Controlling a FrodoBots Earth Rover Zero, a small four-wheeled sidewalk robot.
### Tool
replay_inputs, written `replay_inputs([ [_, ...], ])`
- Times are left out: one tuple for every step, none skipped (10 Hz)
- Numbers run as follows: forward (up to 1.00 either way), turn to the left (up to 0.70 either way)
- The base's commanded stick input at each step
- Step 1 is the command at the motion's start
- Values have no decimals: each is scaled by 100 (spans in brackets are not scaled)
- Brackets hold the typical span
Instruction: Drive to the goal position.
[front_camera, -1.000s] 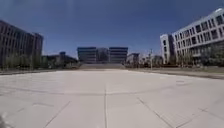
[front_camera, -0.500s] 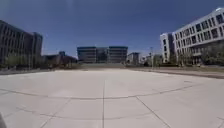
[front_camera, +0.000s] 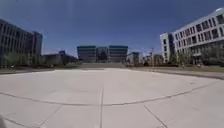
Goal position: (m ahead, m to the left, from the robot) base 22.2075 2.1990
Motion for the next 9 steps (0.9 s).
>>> replay_inputs([
  [70, 0],
  [70, 0],
  [70, 0],
  [70, 0],
  [70, 0],
  [70, 0],
  [70, 0],
  [70, 0],
  [70, 0],
])
